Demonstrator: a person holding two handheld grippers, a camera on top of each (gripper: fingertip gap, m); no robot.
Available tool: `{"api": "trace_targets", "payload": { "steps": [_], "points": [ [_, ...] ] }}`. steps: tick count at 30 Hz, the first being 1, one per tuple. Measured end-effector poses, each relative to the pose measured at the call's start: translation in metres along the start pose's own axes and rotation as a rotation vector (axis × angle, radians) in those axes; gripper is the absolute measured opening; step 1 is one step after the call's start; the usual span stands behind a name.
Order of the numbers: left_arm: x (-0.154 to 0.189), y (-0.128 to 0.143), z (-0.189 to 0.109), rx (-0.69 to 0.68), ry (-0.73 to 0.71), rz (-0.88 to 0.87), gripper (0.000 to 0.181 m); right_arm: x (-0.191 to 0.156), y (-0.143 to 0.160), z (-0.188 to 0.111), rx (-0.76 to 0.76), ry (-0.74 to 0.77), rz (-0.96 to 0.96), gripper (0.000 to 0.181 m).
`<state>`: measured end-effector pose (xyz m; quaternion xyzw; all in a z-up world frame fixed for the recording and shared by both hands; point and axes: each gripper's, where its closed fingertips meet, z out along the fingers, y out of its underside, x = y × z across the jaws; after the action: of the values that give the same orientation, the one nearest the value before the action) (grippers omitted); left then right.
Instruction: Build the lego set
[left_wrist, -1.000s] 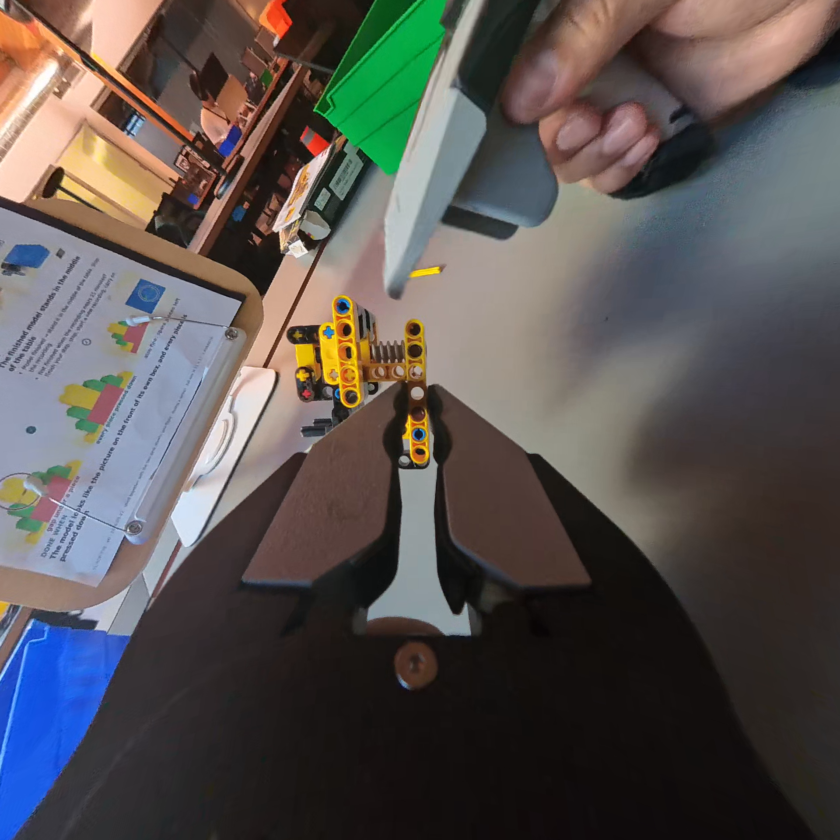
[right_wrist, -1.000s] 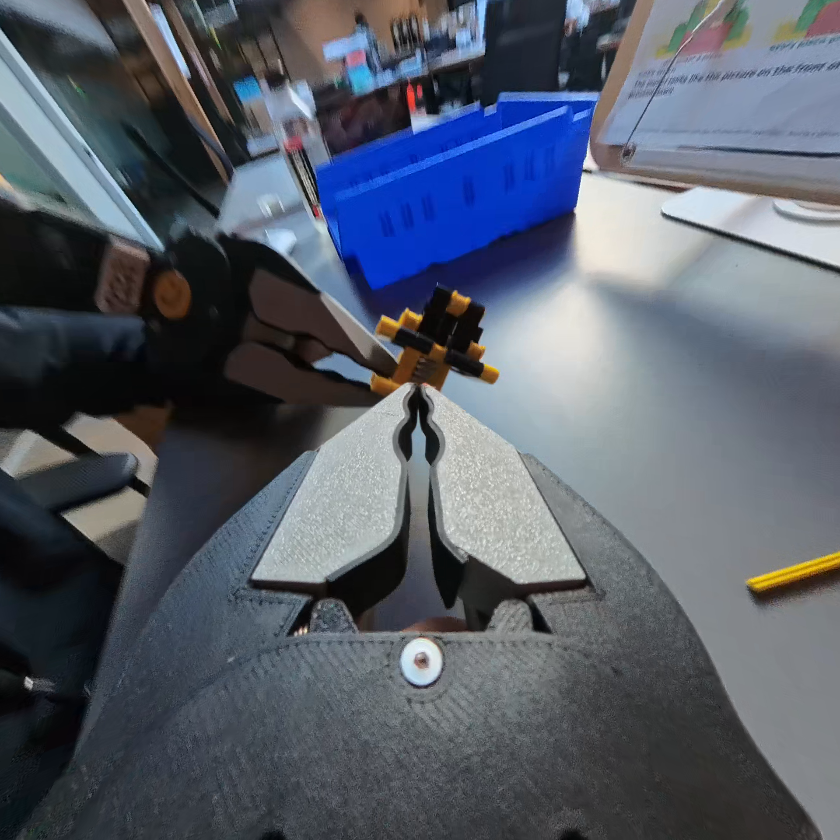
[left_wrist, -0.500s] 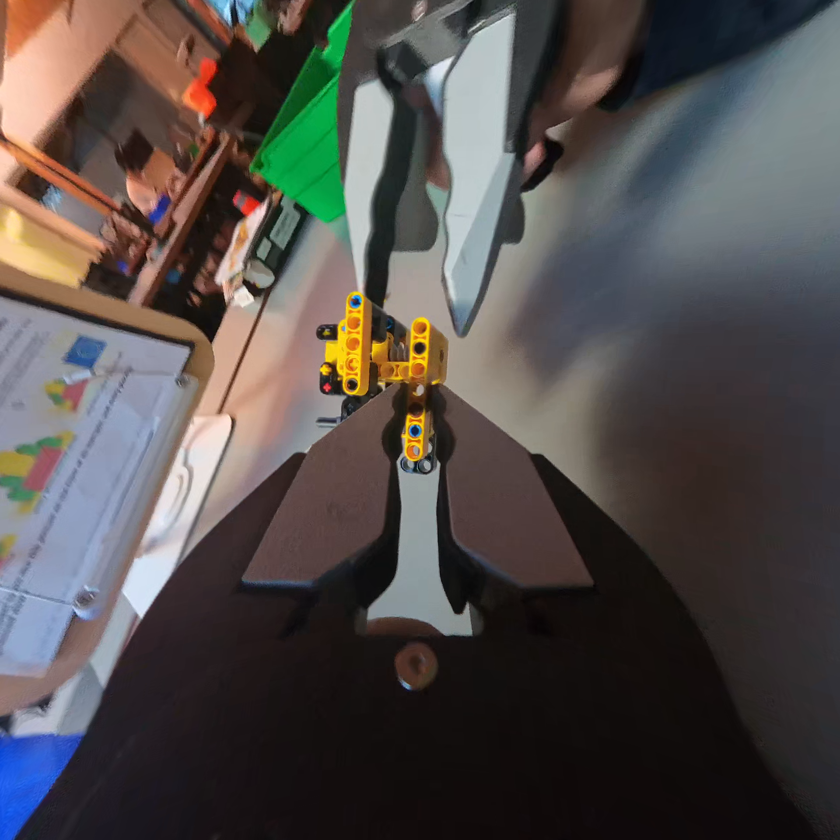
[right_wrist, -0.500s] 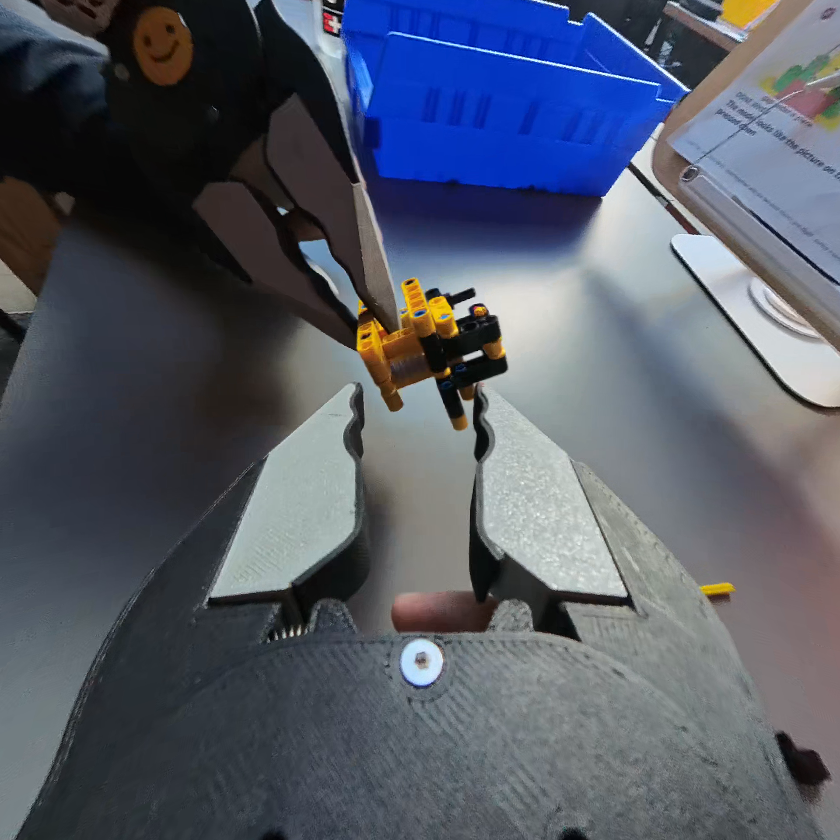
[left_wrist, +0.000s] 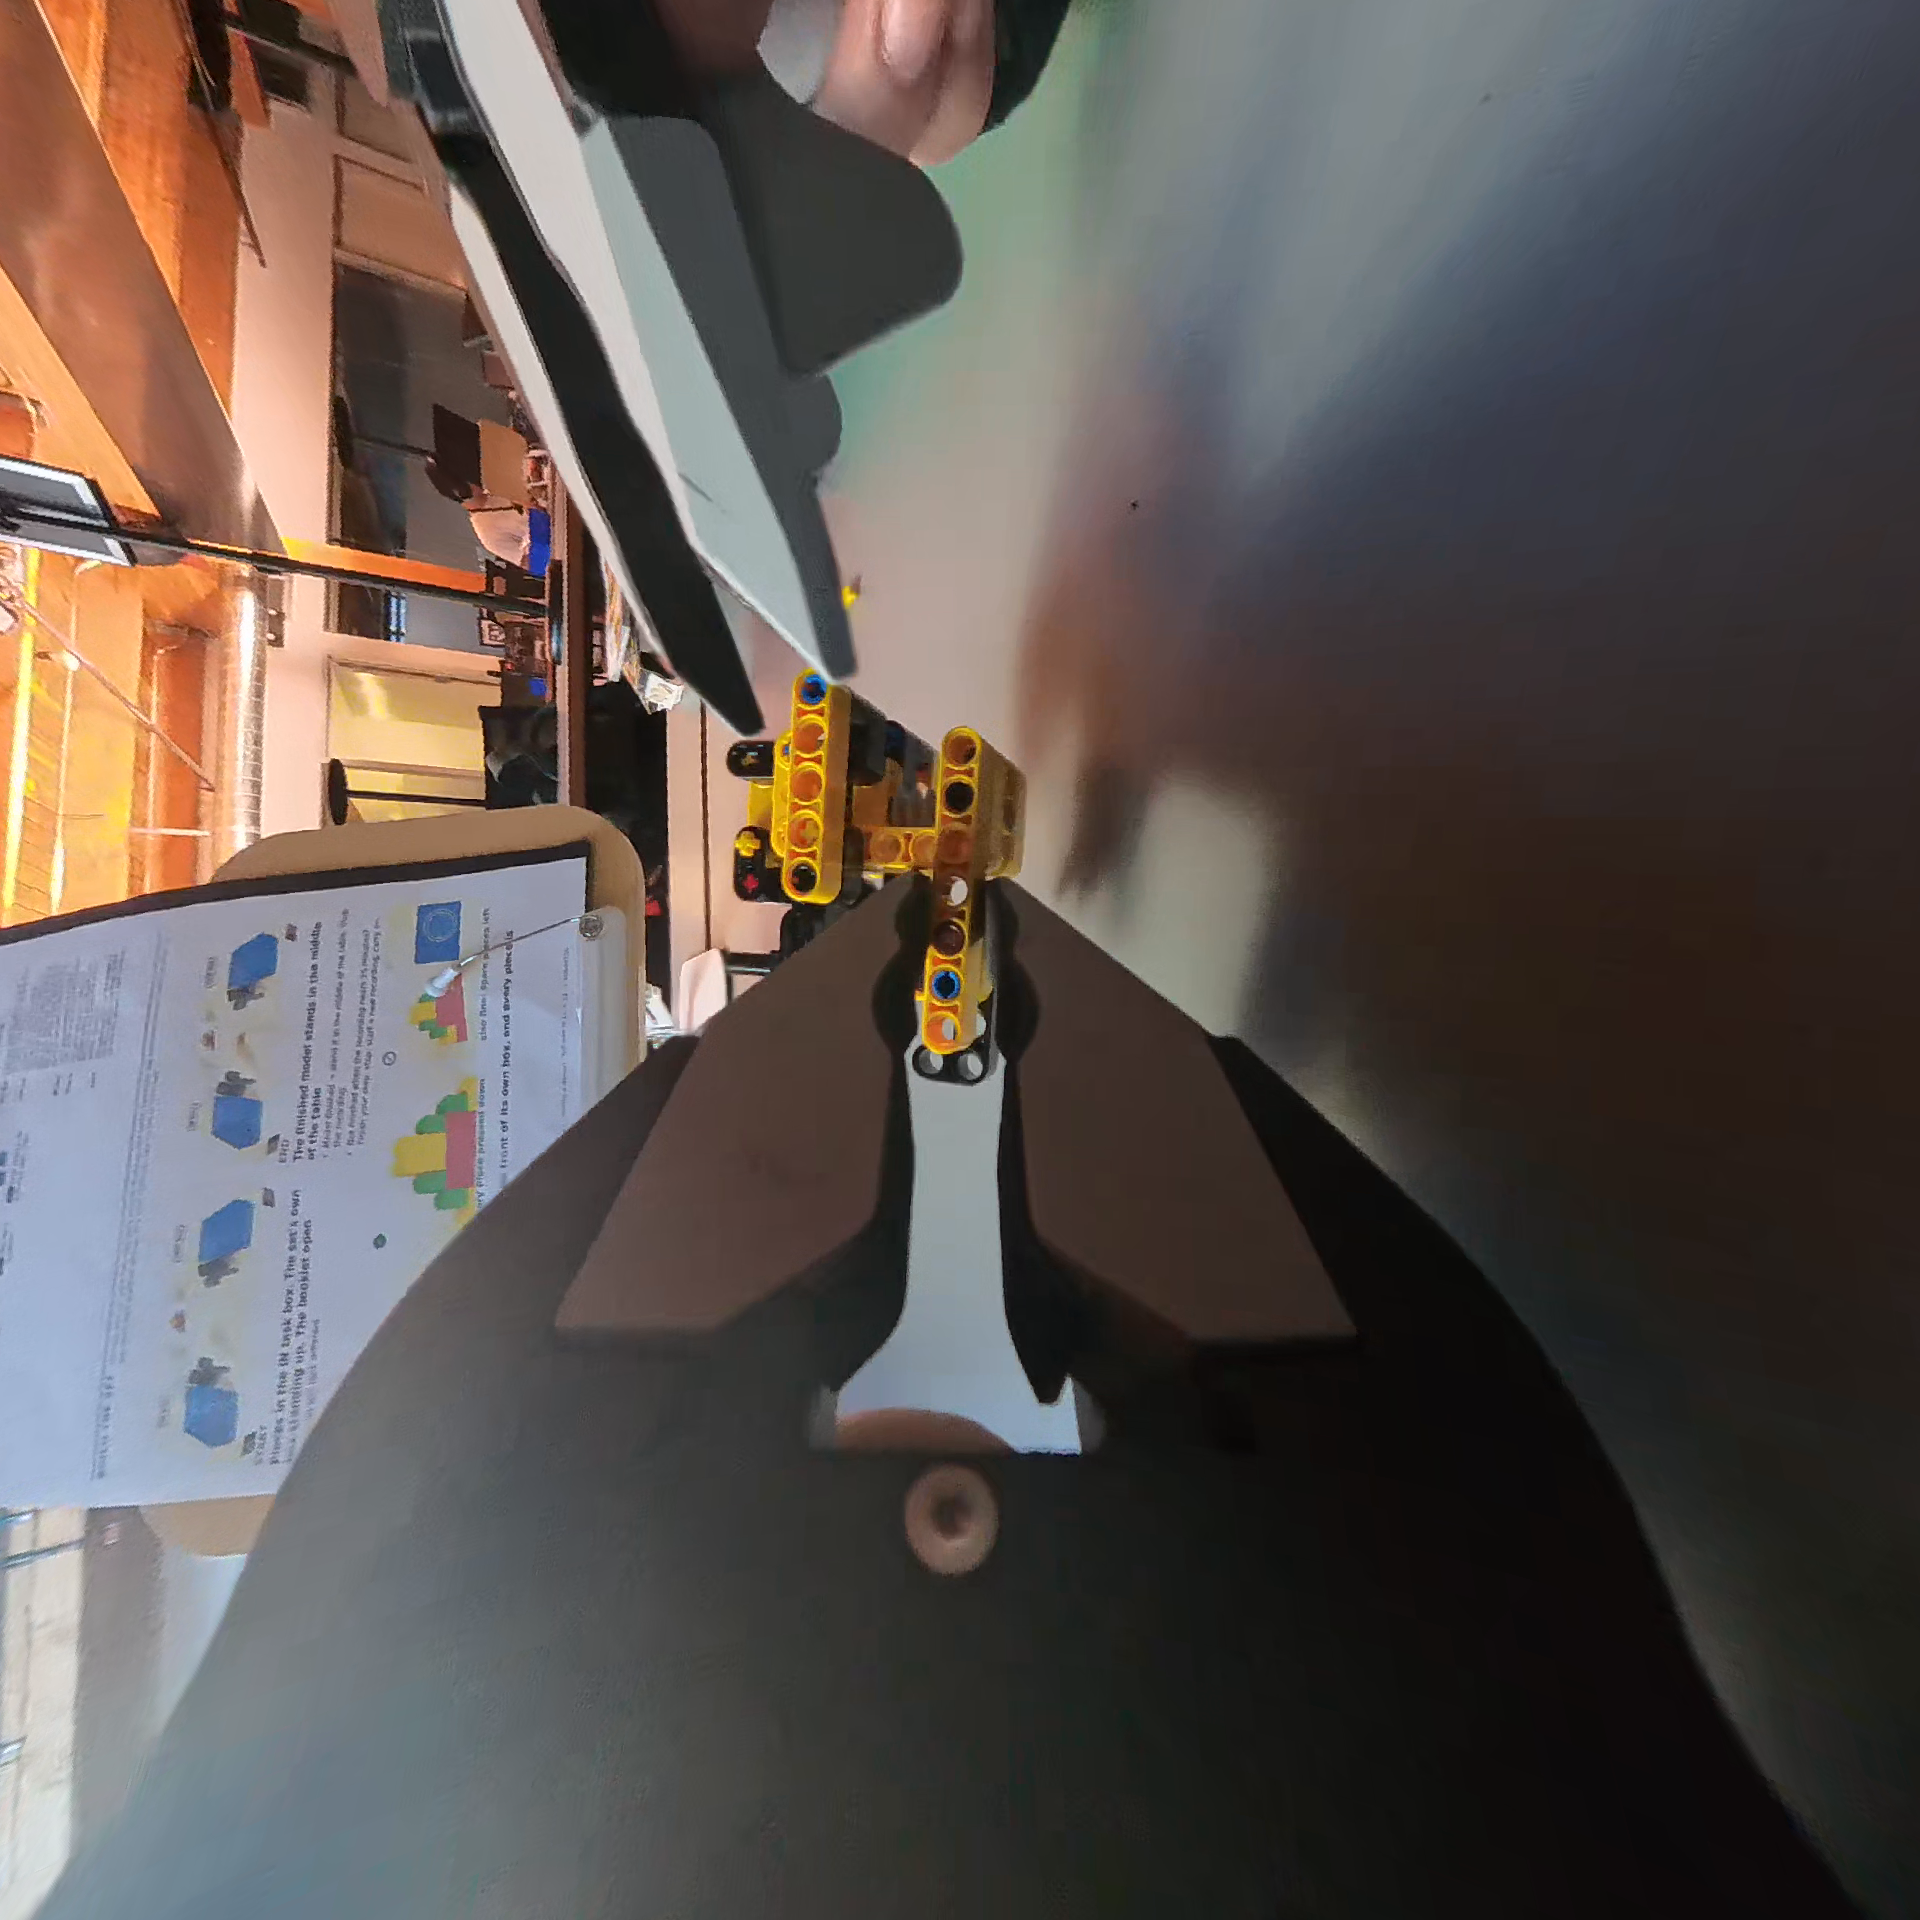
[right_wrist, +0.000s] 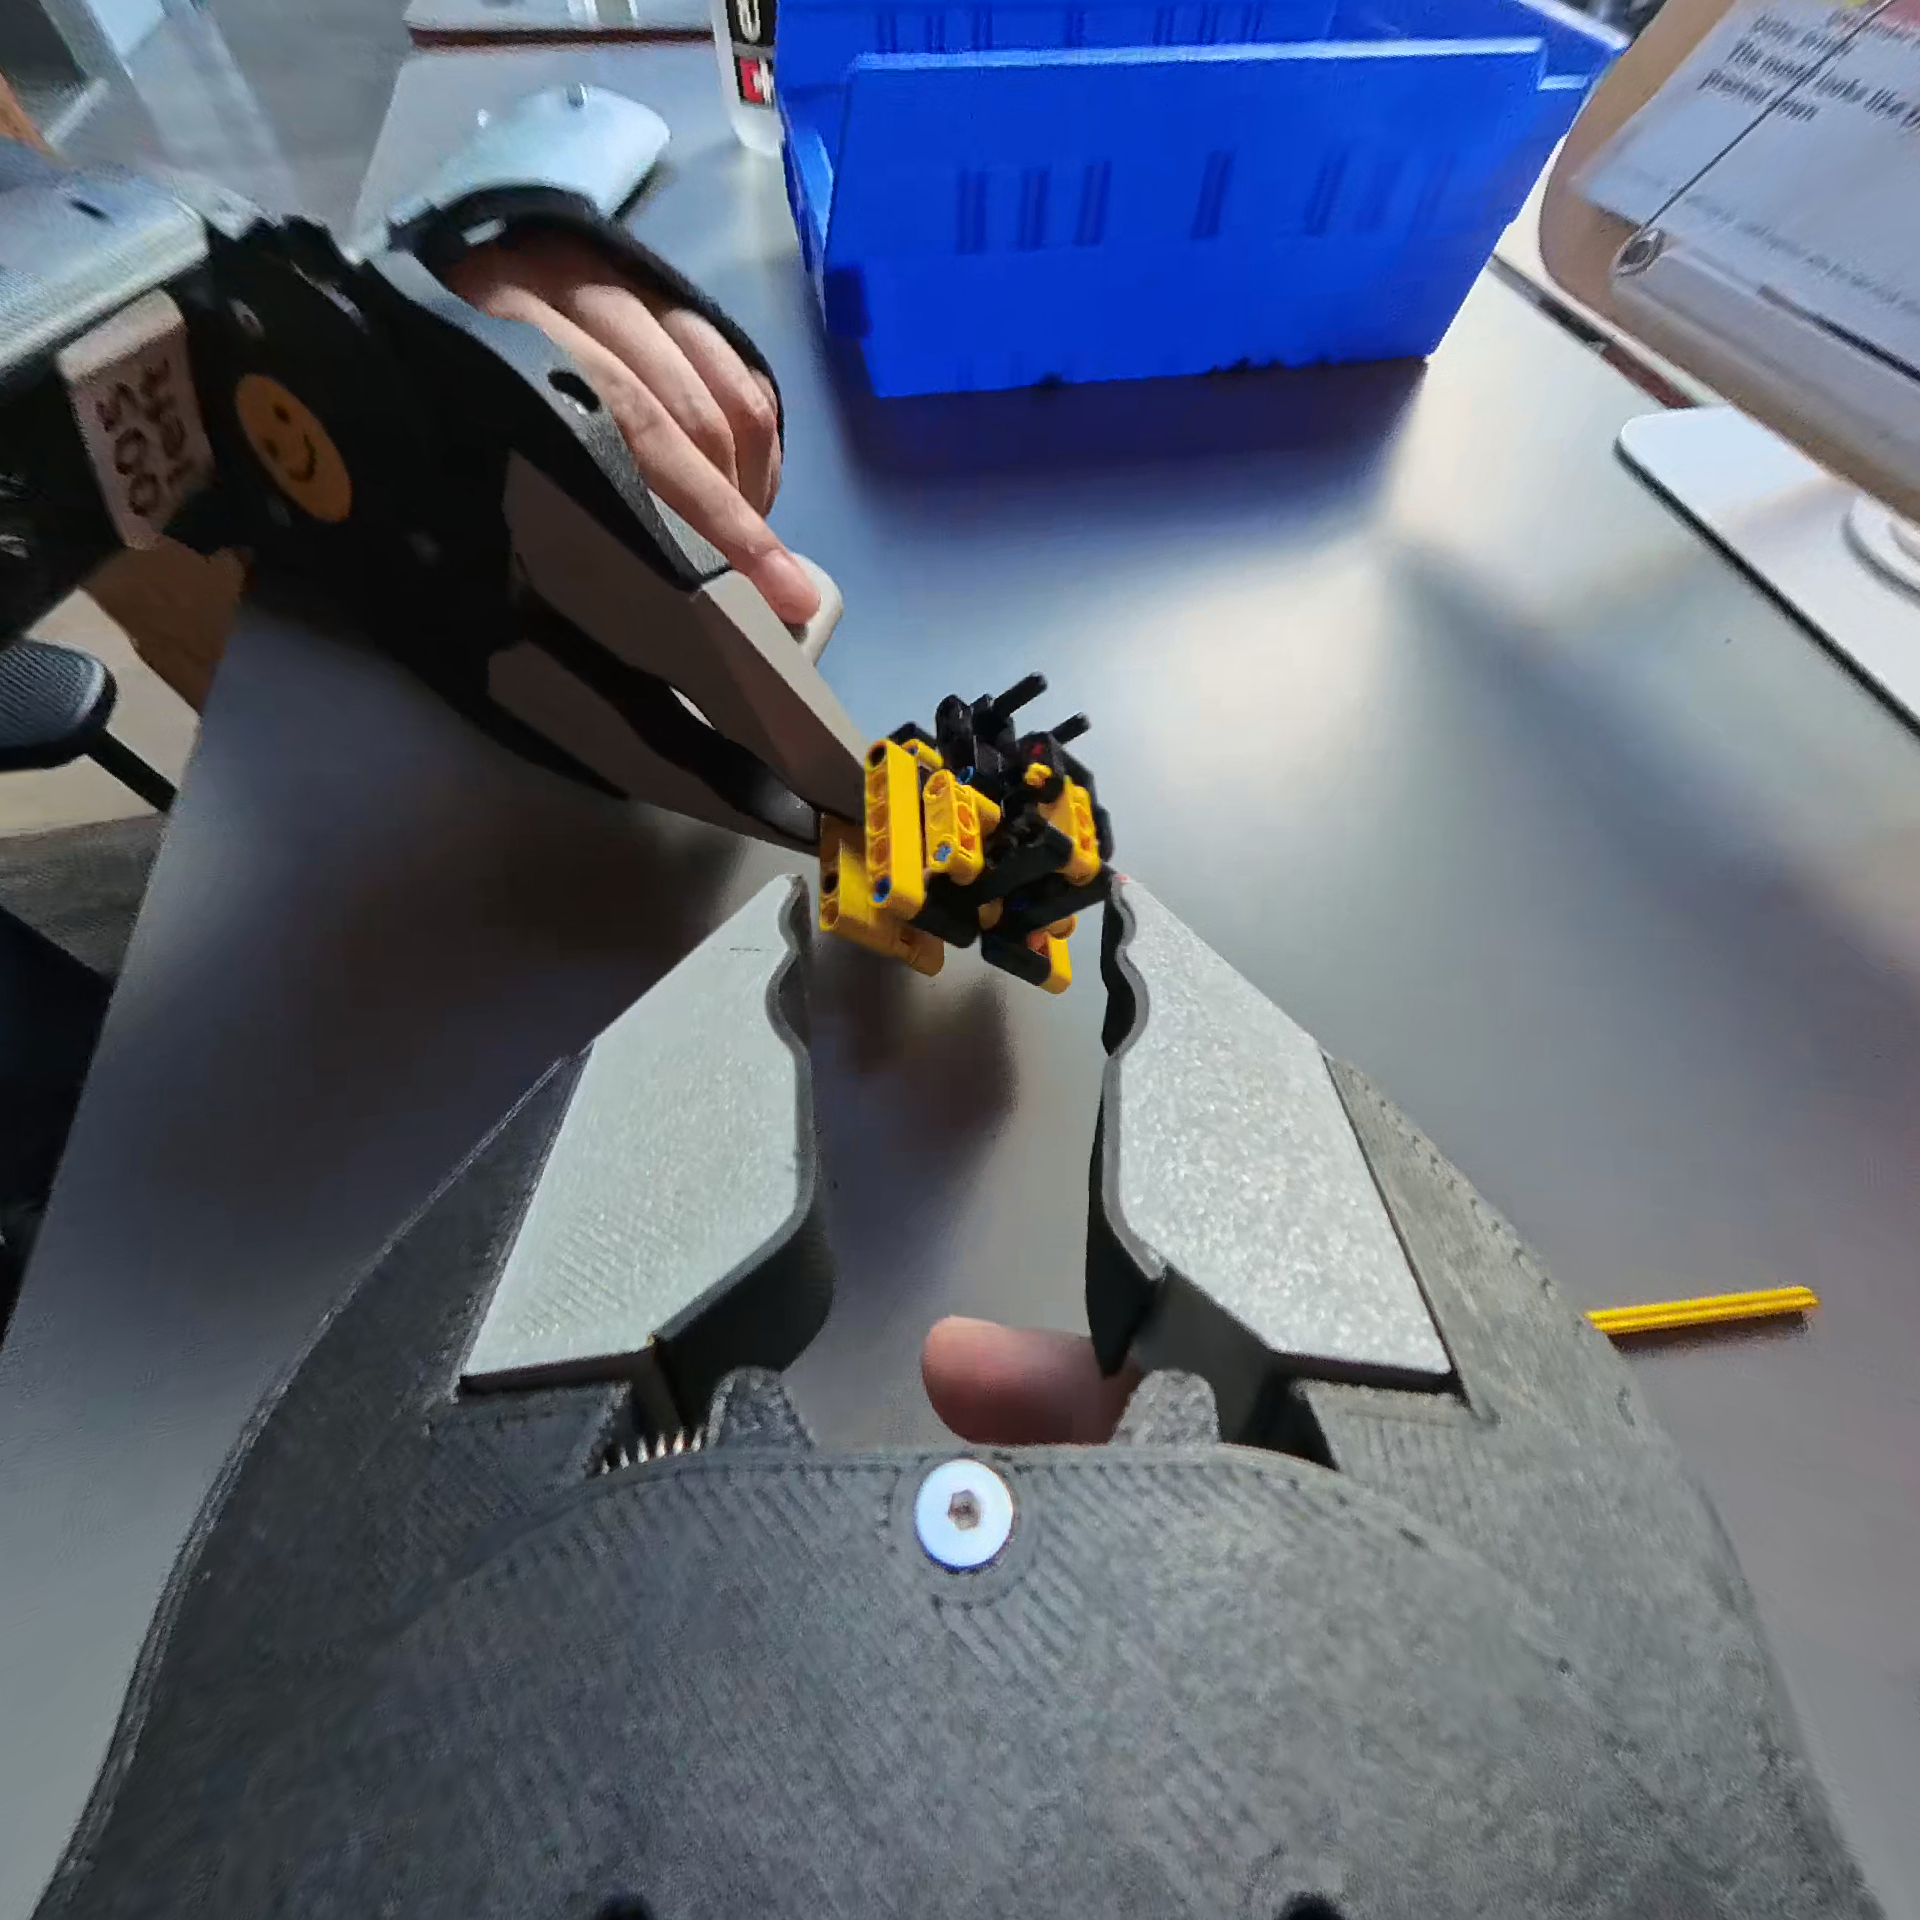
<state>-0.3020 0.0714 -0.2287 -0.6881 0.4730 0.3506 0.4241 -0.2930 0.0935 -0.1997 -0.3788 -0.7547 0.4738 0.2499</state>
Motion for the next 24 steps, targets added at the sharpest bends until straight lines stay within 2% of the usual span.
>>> {"api": "trace_targets", "payload": {
  "steps": [3,6,9,12,15,18,21,24],
  "points": [
    [-0.001,-0.002,0.001,-0.008,-0.034,0.046,0.006,-0.002,0.012,0.012,-0.067,0.020,-0.018,0.058],
    [0.000,-0.007,0.000,-0.006,-0.056,0.080,0.007,-0.004,0.017,0.017,-0.099,0.033,-0.060,0.035],
    [0.000,-0.008,0.000,0.001,-0.055,0.059,0.006,-0.004,0.018,0.017,-0.108,0.049,-0.098,0.034],
    [-0.003,-0.013,-0.010,0.071,-0.042,-0.047,0.013,-0.003,0.020,0.017,-0.120,0.069,-0.140,0.034],
    [-0.014,-0.009,-0.031,0.177,0.006,-0.254,0.015,0.000,0.022,0.017,-0.127,0.085,-0.164,0.034],
    [-0.033,0.003,-0.048,0.304,0.128,-0.640,0.012,0.001,0.022,0.017,-0.130,0.105,-0.230,0.034],
    [-0.044,0.023,-0.042,0.305,0.192,-0.929,0.013,0.001,0.022,0.018,-0.129,0.125,-0.317,0.033],
    [-0.029,0.036,-0.030,0.234,0.282,-1.020,0.016,-0.001,0.023,0.018,-0.126,0.136,-0.391,0.034]
  ]
}}
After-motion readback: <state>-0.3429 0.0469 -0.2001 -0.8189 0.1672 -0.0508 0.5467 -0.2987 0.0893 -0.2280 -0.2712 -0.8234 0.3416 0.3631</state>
